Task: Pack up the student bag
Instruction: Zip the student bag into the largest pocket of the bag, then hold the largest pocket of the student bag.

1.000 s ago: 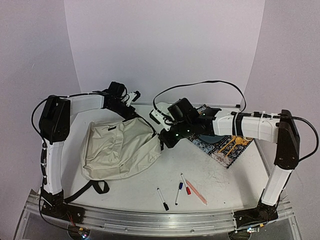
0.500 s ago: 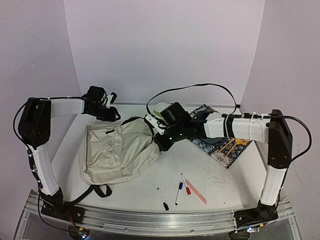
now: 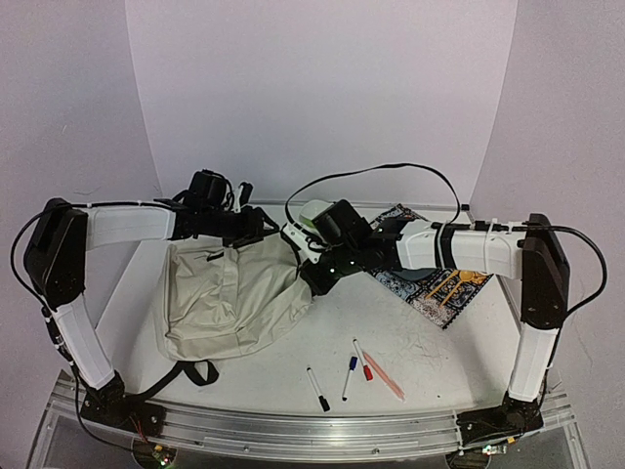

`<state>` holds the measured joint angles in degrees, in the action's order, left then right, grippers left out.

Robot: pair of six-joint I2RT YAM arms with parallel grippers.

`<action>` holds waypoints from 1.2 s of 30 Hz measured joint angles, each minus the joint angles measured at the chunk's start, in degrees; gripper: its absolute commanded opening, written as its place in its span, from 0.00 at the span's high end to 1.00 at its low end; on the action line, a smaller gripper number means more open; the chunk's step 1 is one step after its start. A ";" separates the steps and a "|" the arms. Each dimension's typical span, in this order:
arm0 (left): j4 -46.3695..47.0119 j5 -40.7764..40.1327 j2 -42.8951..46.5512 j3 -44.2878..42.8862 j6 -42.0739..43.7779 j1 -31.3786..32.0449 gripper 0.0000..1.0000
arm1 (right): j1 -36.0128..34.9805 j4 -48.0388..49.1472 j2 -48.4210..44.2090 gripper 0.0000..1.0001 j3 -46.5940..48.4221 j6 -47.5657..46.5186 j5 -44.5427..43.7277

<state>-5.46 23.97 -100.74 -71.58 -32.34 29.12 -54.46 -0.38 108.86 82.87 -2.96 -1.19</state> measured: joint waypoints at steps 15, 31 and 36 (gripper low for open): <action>1.50 1.96 -5.95 -1.21 -9.81 2.95 0.31 | 0.00 0.04 0.00 1.00 -0.13 -0.02 -0.20; 1.19 5.51 -13.92 -7.90 -10.74 5.75 0.99 | 0.02 0.03 0.00 1.00 -0.13 -0.02 -0.37; -0.85 4.90 -14.02 -9.87 -9.92 5.87 1.00 | -0.13 0.39 0.00 1.00 -0.57 0.00 -0.37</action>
<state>-6.32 28.87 -114.76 -81.44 -42.26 34.98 -54.59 0.01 108.86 82.31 -2.96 -1.56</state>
